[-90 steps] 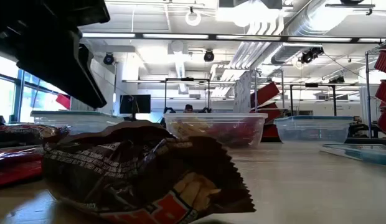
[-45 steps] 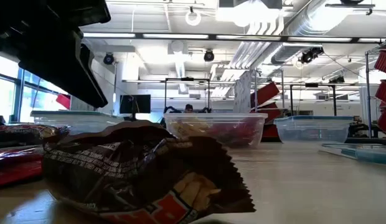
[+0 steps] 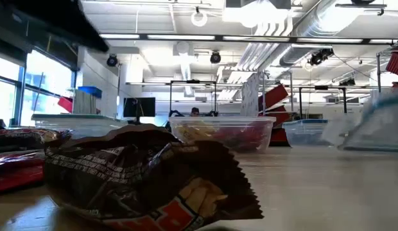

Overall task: Sort candy
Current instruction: Close the transparent bin

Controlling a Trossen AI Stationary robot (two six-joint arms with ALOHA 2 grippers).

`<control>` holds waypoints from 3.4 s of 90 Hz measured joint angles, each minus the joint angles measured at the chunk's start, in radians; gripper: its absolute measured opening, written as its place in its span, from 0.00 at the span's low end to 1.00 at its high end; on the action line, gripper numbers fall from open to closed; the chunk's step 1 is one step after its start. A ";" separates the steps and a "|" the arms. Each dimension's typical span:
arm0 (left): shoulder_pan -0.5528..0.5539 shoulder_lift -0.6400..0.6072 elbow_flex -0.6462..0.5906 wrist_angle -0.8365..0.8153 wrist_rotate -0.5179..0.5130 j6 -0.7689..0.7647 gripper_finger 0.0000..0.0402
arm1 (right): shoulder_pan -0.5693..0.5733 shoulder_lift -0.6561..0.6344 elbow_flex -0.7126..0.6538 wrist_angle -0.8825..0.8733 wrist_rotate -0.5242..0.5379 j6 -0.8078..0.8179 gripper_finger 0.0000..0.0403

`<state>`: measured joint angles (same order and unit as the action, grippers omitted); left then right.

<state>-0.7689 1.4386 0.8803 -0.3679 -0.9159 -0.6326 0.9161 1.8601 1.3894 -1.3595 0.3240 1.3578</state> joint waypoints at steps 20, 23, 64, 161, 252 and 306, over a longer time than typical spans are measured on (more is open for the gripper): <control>-0.079 -0.004 0.001 0.015 -0.289 0.090 0.31 | -0.006 -0.021 0.211 -0.201 0.178 0.012 0.00; -0.077 -0.001 0.001 0.012 -0.281 0.087 0.31 | -0.010 -0.037 0.221 -0.196 0.222 -0.006 0.00; 0.077 0.015 -0.208 0.345 0.126 0.204 0.31 | -0.242 -0.101 0.420 -0.196 0.375 -0.310 0.00; 0.380 0.022 -0.526 1.063 0.051 0.535 0.31 | -0.689 -0.106 0.699 0.305 0.065 -0.864 0.00; 0.338 0.284 -0.526 1.351 -0.125 0.515 0.31 | -0.713 -0.111 0.465 0.947 0.487 -0.817 0.00; 0.293 0.340 -0.488 1.594 -0.318 0.829 0.31 | -0.691 -0.120 0.346 0.715 0.510 -0.601 0.00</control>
<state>-0.4761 1.7783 0.3927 1.2256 -1.2336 0.1968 0.2247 1.7405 1.7356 -0.6441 0.8337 0.7570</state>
